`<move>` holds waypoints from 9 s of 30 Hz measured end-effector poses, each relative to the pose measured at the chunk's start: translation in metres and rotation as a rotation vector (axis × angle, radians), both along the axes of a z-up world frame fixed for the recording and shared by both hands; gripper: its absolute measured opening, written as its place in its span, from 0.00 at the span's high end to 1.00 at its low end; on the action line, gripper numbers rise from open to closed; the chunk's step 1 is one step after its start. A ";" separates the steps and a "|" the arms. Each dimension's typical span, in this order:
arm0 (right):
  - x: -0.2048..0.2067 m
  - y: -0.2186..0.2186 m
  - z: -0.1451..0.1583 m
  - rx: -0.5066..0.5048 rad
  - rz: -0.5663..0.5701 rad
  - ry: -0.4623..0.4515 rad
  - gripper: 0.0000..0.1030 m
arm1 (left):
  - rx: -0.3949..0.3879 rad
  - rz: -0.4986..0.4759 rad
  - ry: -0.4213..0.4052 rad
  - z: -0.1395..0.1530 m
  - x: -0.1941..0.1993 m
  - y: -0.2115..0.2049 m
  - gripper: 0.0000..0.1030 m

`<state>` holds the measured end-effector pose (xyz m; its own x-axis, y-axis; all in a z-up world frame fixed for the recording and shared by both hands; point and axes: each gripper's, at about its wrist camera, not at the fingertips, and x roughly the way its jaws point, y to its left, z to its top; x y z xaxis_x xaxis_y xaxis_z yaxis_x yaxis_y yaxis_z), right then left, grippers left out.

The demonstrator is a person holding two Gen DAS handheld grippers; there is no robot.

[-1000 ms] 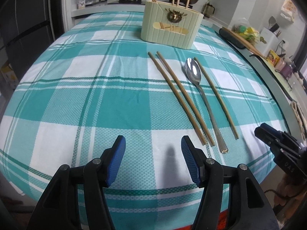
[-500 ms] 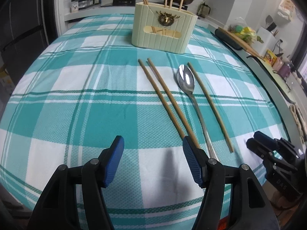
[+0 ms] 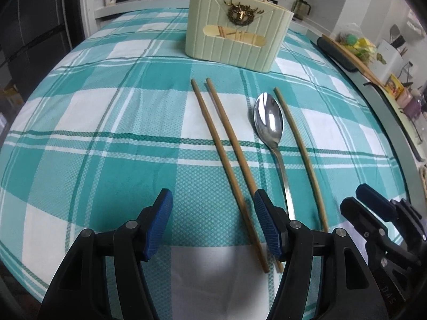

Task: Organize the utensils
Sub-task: 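Grasp a wooden chopstick with the right gripper, then grasp another chopstick with the left gripper while the right holds its chopstick, then lift both held chopsticks and carry them over the cream holder, then lower both chopsticks into the cream holder and open both grippers, then move both open tools back over the last chopstick and steel spoon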

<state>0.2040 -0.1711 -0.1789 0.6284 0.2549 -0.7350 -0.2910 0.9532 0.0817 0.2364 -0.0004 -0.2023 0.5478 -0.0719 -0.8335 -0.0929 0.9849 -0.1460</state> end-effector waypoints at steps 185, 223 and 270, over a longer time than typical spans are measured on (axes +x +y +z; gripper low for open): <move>0.130 -0.024 0.253 0.213 -0.004 -0.523 0.93 | -0.120 -0.207 -0.628 0.330 0.094 0.095 0.96; 0.270 -0.015 0.179 0.172 -0.058 -0.198 0.87 | -0.038 -0.141 -0.324 0.216 0.161 0.114 0.39; -0.019 -0.010 -0.006 0.016 0.006 -0.034 0.87 | 0.153 0.005 -0.054 -0.014 0.030 0.020 0.17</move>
<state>0.1853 -0.1810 -0.1844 0.6516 0.2707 -0.7086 -0.2998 0.9500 0.0872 0.2665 0.0197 -0.2167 0.5922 0.0564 -0.8038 -0.0934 0.9956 0.0010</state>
